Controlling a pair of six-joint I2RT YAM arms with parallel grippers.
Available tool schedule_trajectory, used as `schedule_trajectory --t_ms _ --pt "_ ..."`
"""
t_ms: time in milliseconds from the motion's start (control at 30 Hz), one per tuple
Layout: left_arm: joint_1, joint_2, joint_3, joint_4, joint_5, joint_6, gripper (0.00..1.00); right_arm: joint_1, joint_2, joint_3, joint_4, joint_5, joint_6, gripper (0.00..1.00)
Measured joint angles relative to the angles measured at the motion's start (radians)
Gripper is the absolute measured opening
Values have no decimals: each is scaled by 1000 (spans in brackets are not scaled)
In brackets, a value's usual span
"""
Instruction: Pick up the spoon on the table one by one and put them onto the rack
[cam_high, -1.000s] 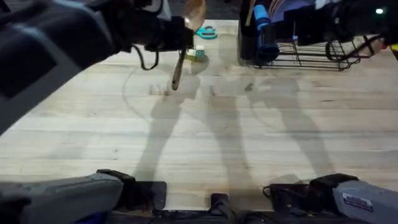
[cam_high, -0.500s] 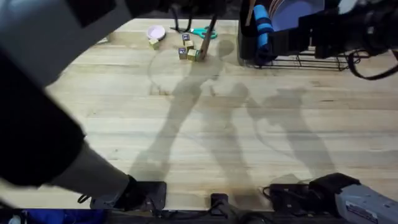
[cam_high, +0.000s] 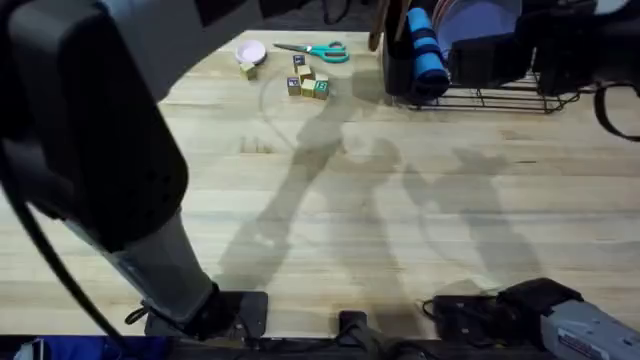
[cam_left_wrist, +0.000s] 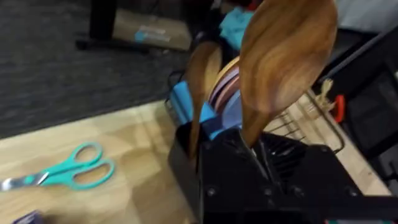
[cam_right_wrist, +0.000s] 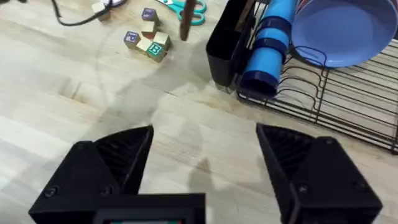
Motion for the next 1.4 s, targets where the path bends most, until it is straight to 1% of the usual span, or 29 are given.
schedule_trajectory --t_ms 167,200,367,500,633,833,900,933,1033,1200,1400 --pt "-26 41 0 134 10 -29 42 0 0 0 0 0 0 997" --pt "-52 77 0 236 13 -39 42 0 0 0 0 0 0 997" --pt "-85 121 0 312 14 -47 43 0 0 0 0 0 0 998" --pt "-101 159 2 337 -10 -51 43 0 0 0 0 0 0 997" --pt "-100 190 2 323 -38 -52 43 0 0 0 0 0 0 997" --pt "-92 204 2 305 -52 -52 43 0 0 0 0 0 0 998" --pt "-92 204 4 263 -57 -52 43 0 0 0 0 0 0 998" --pt "-92 204 4 118 -60 -52 43 0 0 0 0 0 0 998" --pt "-92 204 4 51 -61 -52 43 0 0 0 0 0 0 997" --pt "-89 204 14 4 -65 -52 43 0 0 0 0 0 0 997" --pt "-88 204 17 -3 -58 -31 50 0 0 0 0 0 0 998"
